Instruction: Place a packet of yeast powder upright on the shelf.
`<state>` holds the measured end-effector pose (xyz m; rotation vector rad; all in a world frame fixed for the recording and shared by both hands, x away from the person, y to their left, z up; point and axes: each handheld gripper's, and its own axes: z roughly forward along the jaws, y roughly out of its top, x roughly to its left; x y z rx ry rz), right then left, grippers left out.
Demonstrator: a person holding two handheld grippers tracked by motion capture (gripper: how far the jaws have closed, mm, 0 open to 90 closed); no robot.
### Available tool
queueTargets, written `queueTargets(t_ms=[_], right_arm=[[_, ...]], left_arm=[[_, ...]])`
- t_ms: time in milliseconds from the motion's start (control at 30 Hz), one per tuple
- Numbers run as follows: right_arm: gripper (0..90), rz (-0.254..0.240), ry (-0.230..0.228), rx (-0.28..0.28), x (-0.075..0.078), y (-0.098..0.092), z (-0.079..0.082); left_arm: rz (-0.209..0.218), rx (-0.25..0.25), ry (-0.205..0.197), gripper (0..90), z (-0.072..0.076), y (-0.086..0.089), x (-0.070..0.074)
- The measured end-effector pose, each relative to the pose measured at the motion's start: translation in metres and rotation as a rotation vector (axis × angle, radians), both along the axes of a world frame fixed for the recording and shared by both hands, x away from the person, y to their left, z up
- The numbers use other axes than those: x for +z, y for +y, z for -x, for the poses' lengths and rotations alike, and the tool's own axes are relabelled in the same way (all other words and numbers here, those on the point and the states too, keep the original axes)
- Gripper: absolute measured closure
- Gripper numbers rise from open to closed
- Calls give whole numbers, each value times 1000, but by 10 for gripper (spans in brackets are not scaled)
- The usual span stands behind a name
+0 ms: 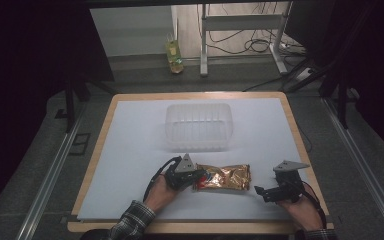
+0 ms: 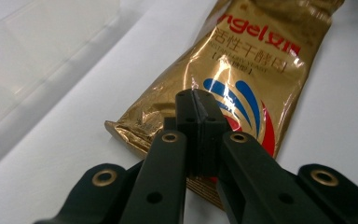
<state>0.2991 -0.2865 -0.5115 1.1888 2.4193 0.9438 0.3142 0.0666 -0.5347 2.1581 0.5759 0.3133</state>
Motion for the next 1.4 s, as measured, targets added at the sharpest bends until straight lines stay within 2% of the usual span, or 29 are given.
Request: queueTargets(t_ms=[133,200,467,533,567,800,833,900,933,1067,1267,1400], right_arm=[[4,-3,9,-1,2,1,1],[4,-21,27,9,4,1,1],[8,-57,65,6,5,1,0],[30,-67,69,14,6,2,0],[69,-68,70,30,8,3,1],[139,-63,80,73,9,11,2],[149,-62,85,76,9,11,1],[160,-65,92,83,8,13,1],[166,-65,97,87,8,14,1],[182,-64,115,118,6,20,-1],[183,-104,130,155,5,29,-2],[183,-114,138,176,6,35,-3]], left_arm=[[0,7,3,898,1,1,-2],[2,11,15,899,1,2,-2],[-21,11,0,899,2,3,-4],[-30,9,-3,899,3,3,-3],[-34,9,-1,899,3,3,-3],[-50,5,11,899,2,4,-4],[-86,1,25,899,1,4,-6],[-85,1,15,899,2,4,-8],[-80,2,33,899,0,6,-8],[-71,6,39,898,0,5,-8],[-72,-1,38,898,0,6,-8],[-69,-2,37,898,0,7,-9]])
